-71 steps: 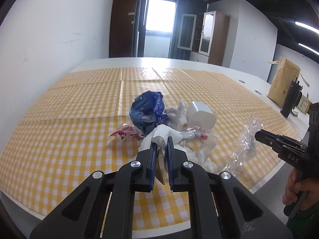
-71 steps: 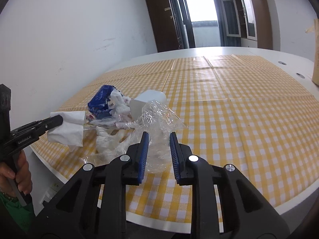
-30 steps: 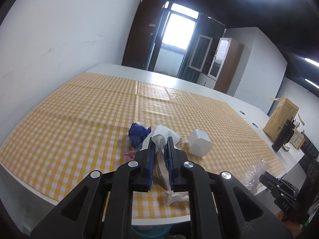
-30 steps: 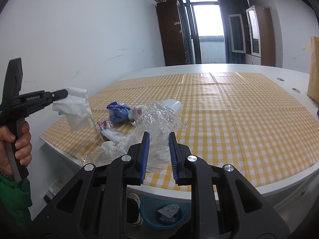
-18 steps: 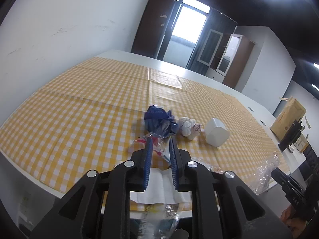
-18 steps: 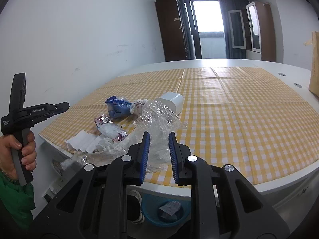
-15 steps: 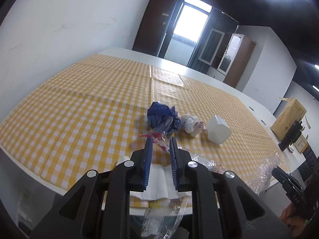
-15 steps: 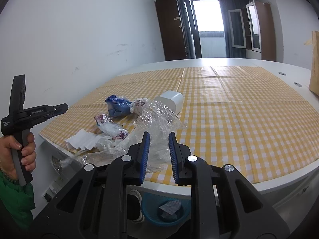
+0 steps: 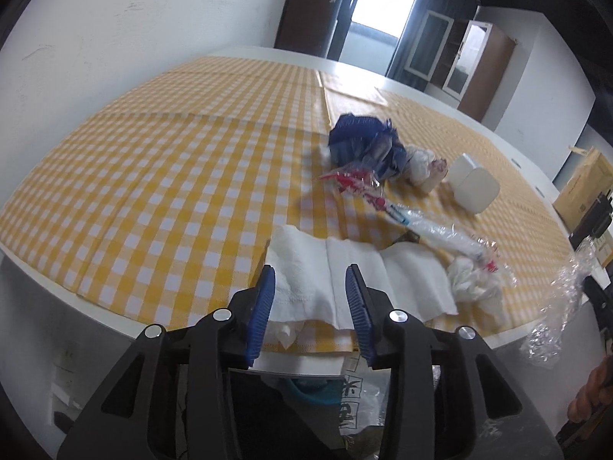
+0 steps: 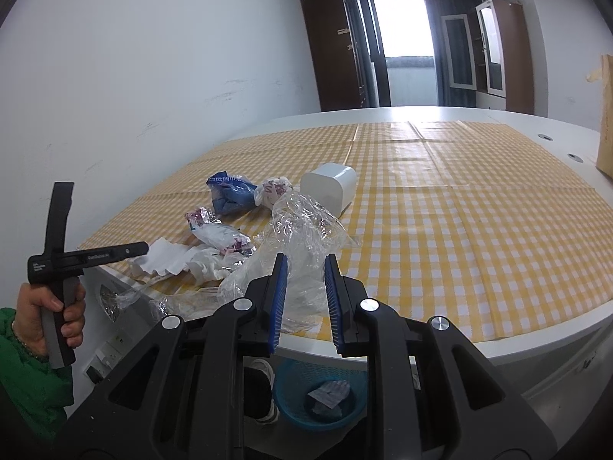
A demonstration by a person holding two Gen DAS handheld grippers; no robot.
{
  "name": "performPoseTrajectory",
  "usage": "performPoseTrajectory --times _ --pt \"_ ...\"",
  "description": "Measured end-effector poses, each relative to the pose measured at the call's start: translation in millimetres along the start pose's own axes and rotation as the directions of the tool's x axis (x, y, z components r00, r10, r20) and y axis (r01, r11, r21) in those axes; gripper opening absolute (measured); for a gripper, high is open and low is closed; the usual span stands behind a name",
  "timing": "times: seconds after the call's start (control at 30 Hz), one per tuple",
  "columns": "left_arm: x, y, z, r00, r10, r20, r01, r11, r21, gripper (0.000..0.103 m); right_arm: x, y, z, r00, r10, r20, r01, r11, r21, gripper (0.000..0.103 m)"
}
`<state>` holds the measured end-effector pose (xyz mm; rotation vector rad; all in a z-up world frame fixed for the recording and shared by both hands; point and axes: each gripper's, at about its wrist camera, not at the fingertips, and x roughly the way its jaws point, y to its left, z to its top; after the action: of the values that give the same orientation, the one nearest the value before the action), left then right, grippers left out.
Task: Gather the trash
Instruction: 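Lift the tissue with the left tool while the right tool lifts the plastic wrap, then lower both held items over the blue wastebasket and open both tools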
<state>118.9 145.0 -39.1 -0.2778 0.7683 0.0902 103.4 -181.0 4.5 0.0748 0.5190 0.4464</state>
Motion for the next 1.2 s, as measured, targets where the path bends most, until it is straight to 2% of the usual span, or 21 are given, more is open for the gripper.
performPoseTrajectory --times 0.1,0.13,0.17,0.2,0.23,0.33,0.43,0.6,0.77,0.93,1.1,1.2 --pt "9 0 -3 0.999 0.016 -0.029 -0.016 1.000 0.004 0.038 -1 2 -1 1.000 0.005 0.000 -0.005 1.000 -0.005 0.019" --pt "12 1 -3 0.999 0.023 -0.038 -0.023 1.000 0.004 0.035 -2 2 -1 1.000 0.006 0.000 -0.006 1.000 -0.008 0.019" --pt "12 1 -4 0.999 0.037 -0.033 -0.036 0.999 0.008 0.029 -2 3 -1 1.000 0.007 0.000 -0.007 1.000 -0.010 0.019" --pt "13 1 -4 0.998 0.044 -0.035 -0.043 0.999 0.011 0.010 -3 4 -2 1.000 0.009 0.000 -0.009 1.000 -0.012 0.019" --pt "13 1 -3 0.998 0.042 -0.039 -0.041 0.999 0.011 0.004 -4 5 -2 1.000 0.011 0.000 -0.011 1.000 -0.014 0.019" --pt "1 -1 1 1.000 0.023 0.005 -0.023 1.000 0.005 0.003 -8 8 -5 1.000 0.015 0.002 -0.015 1.000 -0.021 0.019" --pt "-28 -7 10 0.996 -0.011 0.089 0.011 1.000 0.001 0.003 -15 11 -9 1.000 0.022 0.005 -0.022 0.999 -0.027 0.019" --pt "-88 -30 13 0.976 -0.087 0.197 0.078 0.996 0.051 0.003 -31 17 -15 1.000 0.025 0.016 -0.024 0.999 -0.048 0.019" --pt "-141 -52 -11 0.951 -0.166 0.263 0.142 0.984 0.106 0.003 -48 25 -28 0.999 0.032 0.011 -0.031 0.997 -0.076 0.019" --pt "-165 -63 -46 0.940 -0.232 0.251 0.202 0.969 0.140 0.003 -61 32 -46 0.999 0.037 -0.017 -0.039 0.995 -0.094 0.019" --pt "-158 -68 -76 0.944 -0.277 0.181 0.249 0.955 0.162 0.003 -62 35 -70 0.997 0.035 -0.065 -0.042 0.993 -0.107 0.019" --pt "-138 -74 -96 0.949 -0.295 0.115 0.271 0.945 0.183 0.003 -51 34 -85 0.994 0.023 -0.108 -0.034 0.994 -0.107 0.019"
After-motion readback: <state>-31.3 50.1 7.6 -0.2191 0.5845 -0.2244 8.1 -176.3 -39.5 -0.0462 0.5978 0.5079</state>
